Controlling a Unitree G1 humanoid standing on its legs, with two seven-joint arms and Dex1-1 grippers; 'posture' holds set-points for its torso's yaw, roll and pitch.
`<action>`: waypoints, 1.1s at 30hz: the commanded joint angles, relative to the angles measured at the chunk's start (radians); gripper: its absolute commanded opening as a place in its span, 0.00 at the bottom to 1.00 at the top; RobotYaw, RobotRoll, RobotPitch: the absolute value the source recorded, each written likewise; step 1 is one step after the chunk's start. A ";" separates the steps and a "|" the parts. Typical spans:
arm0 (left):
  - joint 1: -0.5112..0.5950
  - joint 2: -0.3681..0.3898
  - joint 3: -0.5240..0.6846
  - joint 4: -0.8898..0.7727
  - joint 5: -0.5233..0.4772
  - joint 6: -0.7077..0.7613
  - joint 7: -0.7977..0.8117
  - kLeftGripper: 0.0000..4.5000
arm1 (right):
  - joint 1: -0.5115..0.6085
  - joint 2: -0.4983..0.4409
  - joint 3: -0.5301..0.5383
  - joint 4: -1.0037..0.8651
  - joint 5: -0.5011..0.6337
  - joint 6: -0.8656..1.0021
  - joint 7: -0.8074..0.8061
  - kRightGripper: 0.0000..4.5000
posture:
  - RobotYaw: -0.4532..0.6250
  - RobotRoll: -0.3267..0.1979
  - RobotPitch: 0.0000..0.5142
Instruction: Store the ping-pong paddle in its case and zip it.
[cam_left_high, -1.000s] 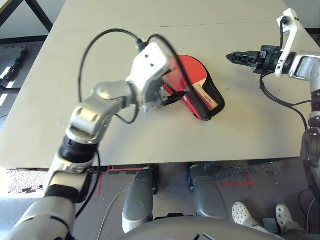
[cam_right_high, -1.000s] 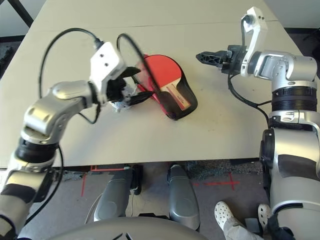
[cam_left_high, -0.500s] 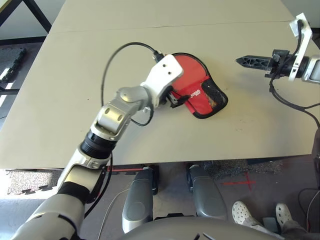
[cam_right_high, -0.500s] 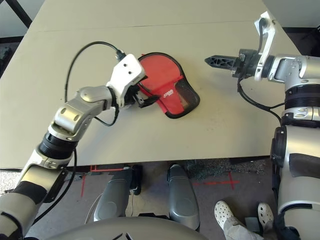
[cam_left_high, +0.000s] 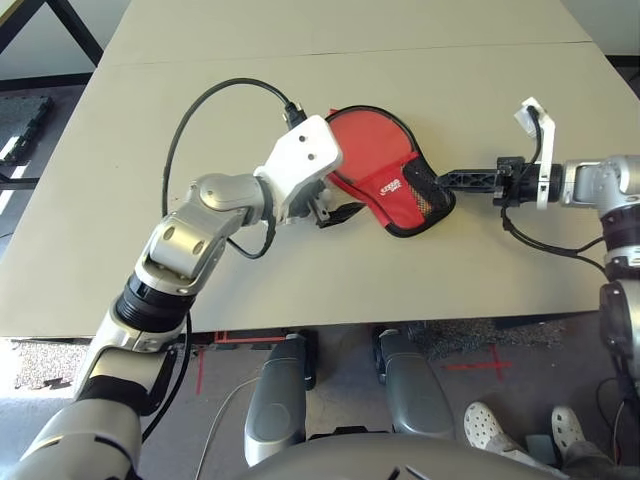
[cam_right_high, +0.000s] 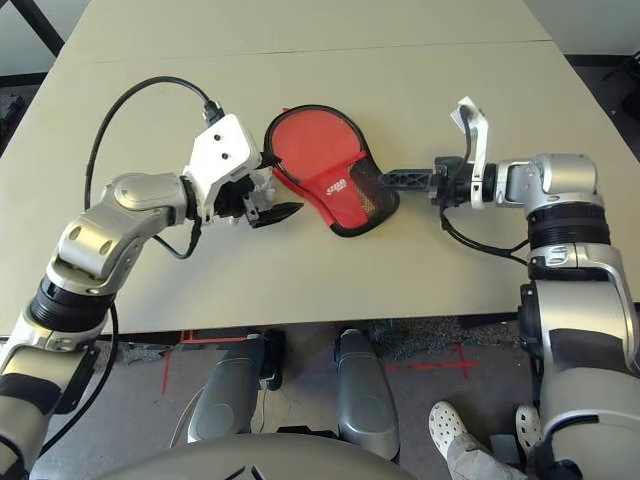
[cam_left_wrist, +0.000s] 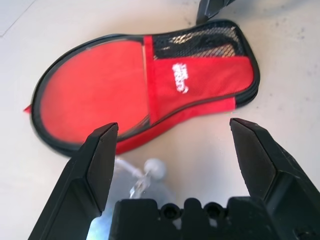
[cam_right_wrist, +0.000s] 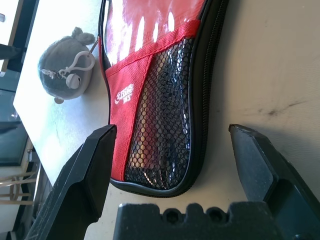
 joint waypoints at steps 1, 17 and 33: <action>0.013 0.056 0.053 -0.050 -0.042 0.020 -0.048 1.00 | 0.001 0.021 0.002 0.001 0.004 0.005 -0.014 1.00 | 0.48 0.62 0.45; 0.019 0.104 0.088 -0.048 -0.052 0.012 -0.057 1.00 | -0.046 0.125 -0.001 0.079 0.000 0.036 -0.067 1.00 | 0.51 0.62 0.45; 0.026 0.099 0.077 -0.036 -0.038 0.003 -0.050 1.00 | -0.061 0.078 0.026 0.115 -0.019 0.129 -0.087 0.01 | 0.50 0.62 0.44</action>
